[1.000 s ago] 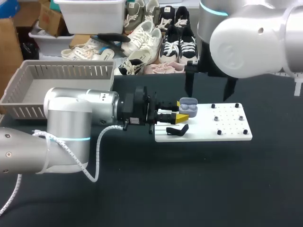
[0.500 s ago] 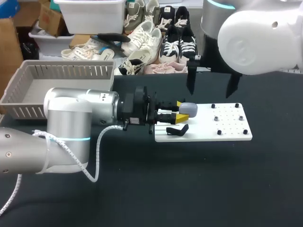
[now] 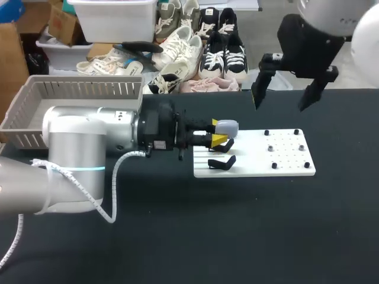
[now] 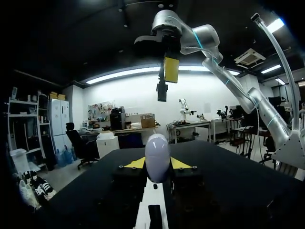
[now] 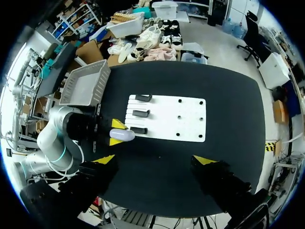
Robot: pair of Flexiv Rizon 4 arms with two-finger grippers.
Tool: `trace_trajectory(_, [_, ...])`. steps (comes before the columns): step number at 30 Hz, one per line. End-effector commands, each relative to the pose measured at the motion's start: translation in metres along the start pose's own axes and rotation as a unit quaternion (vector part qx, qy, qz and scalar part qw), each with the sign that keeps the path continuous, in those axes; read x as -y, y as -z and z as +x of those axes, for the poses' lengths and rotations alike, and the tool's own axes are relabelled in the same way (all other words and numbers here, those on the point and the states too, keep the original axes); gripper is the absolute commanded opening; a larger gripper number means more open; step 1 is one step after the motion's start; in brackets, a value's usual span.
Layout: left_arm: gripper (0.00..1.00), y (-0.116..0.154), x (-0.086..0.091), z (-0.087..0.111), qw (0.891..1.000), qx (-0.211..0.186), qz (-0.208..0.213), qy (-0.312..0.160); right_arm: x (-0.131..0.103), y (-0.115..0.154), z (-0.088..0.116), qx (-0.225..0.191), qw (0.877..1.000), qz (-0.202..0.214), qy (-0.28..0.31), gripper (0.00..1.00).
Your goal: Pick up each earbud case from the left stands, insert the matching earbuds, close the lid, and place the case in the box.
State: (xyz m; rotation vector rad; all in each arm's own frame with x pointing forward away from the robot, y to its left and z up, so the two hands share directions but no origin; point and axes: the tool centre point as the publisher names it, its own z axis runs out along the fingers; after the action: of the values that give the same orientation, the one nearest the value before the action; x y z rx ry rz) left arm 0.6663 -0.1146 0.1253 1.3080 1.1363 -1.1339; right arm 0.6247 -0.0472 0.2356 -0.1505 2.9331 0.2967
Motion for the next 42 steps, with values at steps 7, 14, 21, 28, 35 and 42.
trace_trajectory(7, [0.0, 0.076, -0.004, -0.027, 0.987, -0.063, -0.148, 0.004, 0.005, 0.001, 0.011, 0.038, 0.999, -0.014, -0.001, 1.0])
trace_trajectory(14, [0.0, 0.138, -0.04, -0.018, 0.964, -0.101, -0.245, 0.026, 0.005, 0.001, 0.011, 0.038, 0.999, -0.014, -0.001, 1.0])
trace_trajectory(21, [0.0, 0.185, -0.08, -0.013, 0.942, -0.149, -0.298, 0.04, 0.005, 0.001, 0.011, 0.038, 0.999, -0.014, -0.001, 1.0])
trace_trajectory(28, [0.0, 0.231, -0.122, 0.017, 0.914, -0.185, -0.35, 0.086, 0.005, 0.001, 0.011, 0.038, 0.999, -0.014, -0.001, 1.0])
trace_trajectory(35, [0.0, 0.255, -0.151, 0.049, 0.896, -0.195, -0.38, 0.124, 0.005, 0.001, 0.011, 0.038, 0.999, -0.014, -0.001, 1.0])
trace_trajectory(42, [0.0, 0.278, -0.171, 0.068, 0.881, -0.214, -0.397, 0.142, 0.005, 0.001, 0.011, 0.038, 0.999, -0.014, -0.001, 1.0])
